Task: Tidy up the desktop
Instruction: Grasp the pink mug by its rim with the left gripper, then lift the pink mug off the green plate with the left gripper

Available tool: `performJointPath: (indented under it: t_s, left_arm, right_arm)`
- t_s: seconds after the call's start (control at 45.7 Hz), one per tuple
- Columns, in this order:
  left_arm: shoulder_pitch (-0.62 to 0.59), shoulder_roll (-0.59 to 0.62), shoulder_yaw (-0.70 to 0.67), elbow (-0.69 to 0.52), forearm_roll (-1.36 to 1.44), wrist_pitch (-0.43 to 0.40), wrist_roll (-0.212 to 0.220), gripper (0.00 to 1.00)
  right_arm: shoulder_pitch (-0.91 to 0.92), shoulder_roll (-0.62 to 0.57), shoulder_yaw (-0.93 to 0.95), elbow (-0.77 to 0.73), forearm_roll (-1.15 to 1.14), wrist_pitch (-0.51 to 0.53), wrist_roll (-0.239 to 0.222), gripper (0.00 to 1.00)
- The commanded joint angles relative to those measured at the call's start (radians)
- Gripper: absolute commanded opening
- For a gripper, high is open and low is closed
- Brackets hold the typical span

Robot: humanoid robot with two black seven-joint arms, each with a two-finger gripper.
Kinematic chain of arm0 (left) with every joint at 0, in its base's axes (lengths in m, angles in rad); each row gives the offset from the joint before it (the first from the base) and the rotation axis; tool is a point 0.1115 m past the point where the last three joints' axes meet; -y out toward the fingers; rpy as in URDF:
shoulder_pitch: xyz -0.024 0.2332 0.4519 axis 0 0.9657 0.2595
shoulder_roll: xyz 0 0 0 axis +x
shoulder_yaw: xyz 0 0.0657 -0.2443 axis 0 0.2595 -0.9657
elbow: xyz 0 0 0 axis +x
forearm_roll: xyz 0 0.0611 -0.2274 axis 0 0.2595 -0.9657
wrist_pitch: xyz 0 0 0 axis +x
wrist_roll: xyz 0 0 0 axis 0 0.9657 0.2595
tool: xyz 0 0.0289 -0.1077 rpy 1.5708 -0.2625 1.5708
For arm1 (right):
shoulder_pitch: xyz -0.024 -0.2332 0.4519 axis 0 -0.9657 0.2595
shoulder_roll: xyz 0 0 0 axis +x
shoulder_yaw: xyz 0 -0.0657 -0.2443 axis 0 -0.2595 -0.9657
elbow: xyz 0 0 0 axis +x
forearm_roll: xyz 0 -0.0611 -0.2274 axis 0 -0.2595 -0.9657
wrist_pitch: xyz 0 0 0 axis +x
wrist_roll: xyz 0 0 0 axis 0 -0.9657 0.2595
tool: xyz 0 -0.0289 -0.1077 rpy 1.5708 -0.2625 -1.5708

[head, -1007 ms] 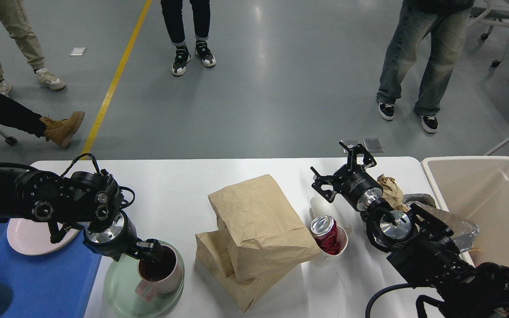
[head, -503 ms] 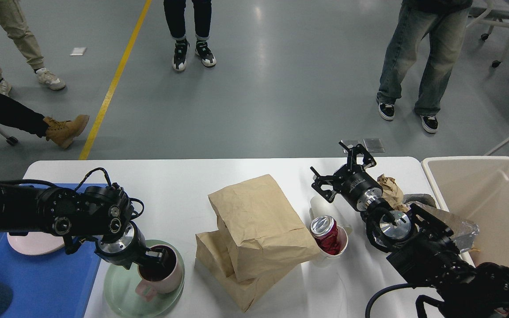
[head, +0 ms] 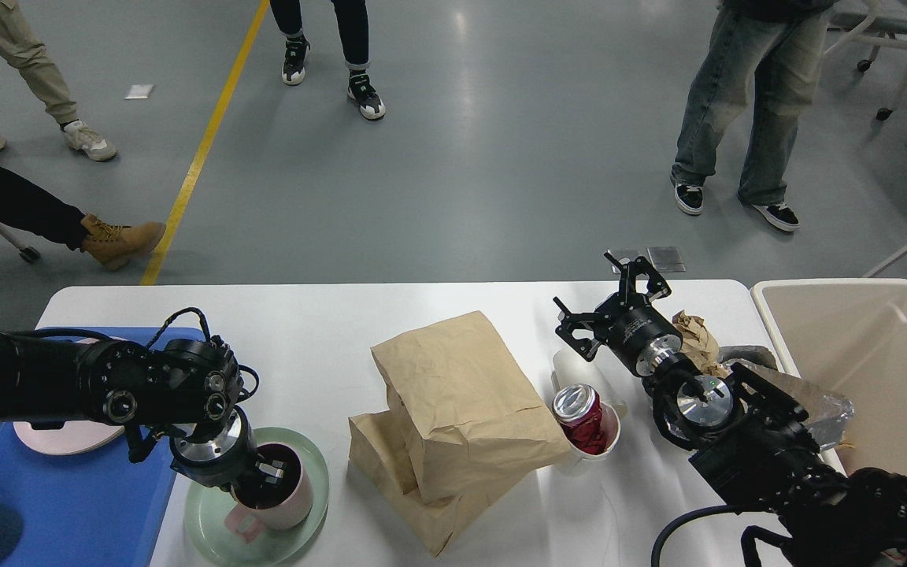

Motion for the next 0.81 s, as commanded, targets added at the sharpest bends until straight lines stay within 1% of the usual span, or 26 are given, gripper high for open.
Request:
performJointPath:
  t_s: [0.0, 0.153, 0.197, 0.241, 0.328, 0.46, 0.635, 0.7, 0.744, 0.788]
  left_arm:
    - [0.003, 0.001, -0.007, 0.002, -0.001, 0.0, 0.008, 0.0]
    - [0.0, 0.004, -0.007, 0.004, -0.001, -0.006, 0.006, 0.0]
    - [-0.01, 0.009, -0.008, 0.001, -0.005, -0.023, 0.005, 0.0]
    - [-0.018, 0.013, -0.008, -0.002, -0.022, -0.046, 0.003, 0.0]
    - [-0.065, 0.033, -0.004, -0.002, -0.08, -0.128, 0.003, 0.0]
    - [-0.176, 0.093, 0.019, -0.014, -0.156, -0.231, -0.005, 0.0]
    - [-0.331, 0.136, 0.101, -0.025, -0.243, -0.368, -0.031, 0.0]
    - [-0.409, 0.157, 0.147, -0.033, -0.284, -0.437, -0.049, 0.0]
    - [-0.475, 0.16, 0.191, -0.042, -0.309, -0.44, -0.072, 0.0]
    - [-0.555, 0.162, 0.248, -0.053, -0.332, -0.44, -0.104, 0.0]
  right_arm:
    - [0.0, 0.001, 0.0, 0.0, 0.002, 0.0, 0.0, 1.0]
    - [0.0, 0.0, 0.0, 0.0, 0.0, 0.0, 0.0, 1.0]
    - [0.0, 0.0, 0.0, 0.0, 0.0, 0.0, 0.0, 1.0]
    - [0.0, 0.001, -0.001, 0.0, 0.0, 0.0, 0.0, 1.0]
    - [0.0, 0.001, -0.001, 0.0, 0.0, 0.0, 0.0, 1.0]
    - [0.0, 0.0, -0.001, 0.0, 0.0, 0.0, 0.0, 1.0]
    - [0.0, 0.0, 0.0, 0.0, 0.0, 0.0, 0.0, 1.0]
    - [-0.001, 0.0, 0.0, 0.0, 0.0, 0.0, 0.0, 1.0]
    - [0.0, 0.0, -0.001, 0.0, 0.0, 0.0, 0.0, 1.0]
    - [0.0, 0.001, 0.0, 0.0, 0.0, 0.0, 0.0, 1.0]
